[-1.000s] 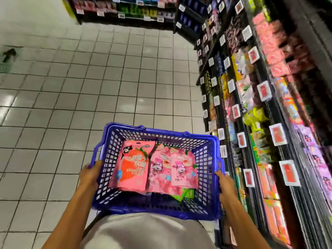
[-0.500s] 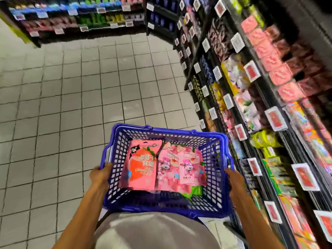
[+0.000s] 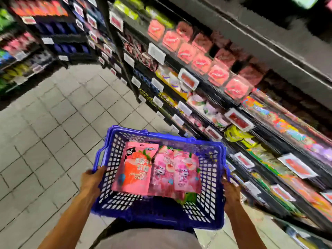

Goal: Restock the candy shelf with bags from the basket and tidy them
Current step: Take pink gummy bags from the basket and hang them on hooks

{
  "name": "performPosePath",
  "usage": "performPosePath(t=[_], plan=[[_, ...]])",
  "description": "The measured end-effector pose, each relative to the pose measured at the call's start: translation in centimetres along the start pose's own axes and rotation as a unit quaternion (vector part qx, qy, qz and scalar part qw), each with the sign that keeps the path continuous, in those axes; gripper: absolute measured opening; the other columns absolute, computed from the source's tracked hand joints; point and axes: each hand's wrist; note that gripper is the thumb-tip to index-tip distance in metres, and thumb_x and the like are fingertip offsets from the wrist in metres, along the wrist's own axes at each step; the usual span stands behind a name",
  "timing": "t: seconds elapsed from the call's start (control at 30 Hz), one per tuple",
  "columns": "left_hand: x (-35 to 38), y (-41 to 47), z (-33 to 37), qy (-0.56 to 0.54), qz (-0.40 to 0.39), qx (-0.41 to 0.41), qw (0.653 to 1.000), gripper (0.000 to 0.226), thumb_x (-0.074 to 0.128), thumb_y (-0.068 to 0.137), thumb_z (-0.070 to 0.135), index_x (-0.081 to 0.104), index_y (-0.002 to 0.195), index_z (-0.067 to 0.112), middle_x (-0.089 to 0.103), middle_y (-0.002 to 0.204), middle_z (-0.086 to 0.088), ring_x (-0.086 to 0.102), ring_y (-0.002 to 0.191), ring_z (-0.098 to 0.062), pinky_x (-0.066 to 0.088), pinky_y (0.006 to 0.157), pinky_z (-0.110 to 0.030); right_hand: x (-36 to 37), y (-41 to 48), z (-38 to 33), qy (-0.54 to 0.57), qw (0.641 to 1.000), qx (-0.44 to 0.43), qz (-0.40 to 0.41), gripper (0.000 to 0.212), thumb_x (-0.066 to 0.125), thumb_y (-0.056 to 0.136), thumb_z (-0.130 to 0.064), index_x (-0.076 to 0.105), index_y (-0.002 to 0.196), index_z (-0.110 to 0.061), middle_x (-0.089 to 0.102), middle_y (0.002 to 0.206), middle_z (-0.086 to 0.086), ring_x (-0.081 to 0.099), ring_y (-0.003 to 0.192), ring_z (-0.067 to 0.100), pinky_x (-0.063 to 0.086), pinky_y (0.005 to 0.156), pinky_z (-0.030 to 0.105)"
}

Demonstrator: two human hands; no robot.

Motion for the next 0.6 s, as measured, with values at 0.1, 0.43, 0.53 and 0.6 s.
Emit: performPosePath(t=[0.1, 0.43, 0.53, 0.6], plan=[[2.8, 2.0, 2.9, 0.056, -0.03, 0.02, 0.998, 0.025, 0.071, 0.085, 0.016, 0.064, 0.097, -0.006, 0.063, 0.081, -0.019, 0.058, 0.063, -0.026, 0.055, 0.066, -0.038, 0.5, 2.2, 0.9, 0.016, 0.999, 0.024, 0.03, 0.008, 0.051, 0.096, -0.008, 0.056, 0.091, -0.005, 0.043, 0.068, 0.012, 0.042, 0.041, 0.011, 0.03, 0.037, 0.02], [9.4, 7.9, 6.6, 0.153, -0.154, 0.007, 0.976, 0.02, 0.07, 0.085, 0.004, 0.065, 0.1, -0.008, 0.066, 0.072, -0.018, 0.06, 0.058, -0.026, 0.054, 0.056, -0.03, 2.4, 4.2, 7.1, 0.061, 0.987, 0.104, 0.11, 0.006, 0.057, 0.093, -0.003, 0.061, 0.092, 0.002, 0.058, 0.061, 0.014, 0.045, 0.067, 0.032, 0.035, 0.065, 0.033], [11.3, 12.0, 6.7, 0.192, -0.192, -0.007, 0.962, 0.029, 0.067, 0.09, 0.011, 0.062, 0.111, -0.009, 0.063, 0.089, -0.018, 0.063, 0.073, -0.027, 0.054, 0.067, -0.032, 4.1, 5.1, 8.9, 0.042, 0.988, 0.124, 0.086, 0.01, 0.053, 0.098, -0.01, 0.058, 0.097, -0.001, 0.055, 0.09, 0.021, 0.053, 0.08, 0.032, 0.046, 0.076, 0.044], [13.1, 15.0, 6.6, 0.216, -0.218, 0.008, 0.952, 0.018, 0.064, 0.093, 0.015, 0.062, 0.104, 0.0, 0.064, 0.075, -0.008, 0.065, 0.049, -0.011, 0.053, 0.045, -0.022, 5.7, 6.4, 10.7, 0.033, 0.987, 0.131, 0.084, 0.011, 0.051, 0.098, -0.009, 0.058, 0.103, -0.002, 0.058, 0.09, 0.018, 0.056, 0.073, 0.029, 0.051, 0.068, 0.038]])
Point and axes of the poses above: each hand's wrist, its own y-axis towards the middle knuckle, its own x-axis out of the palm, z = x × y
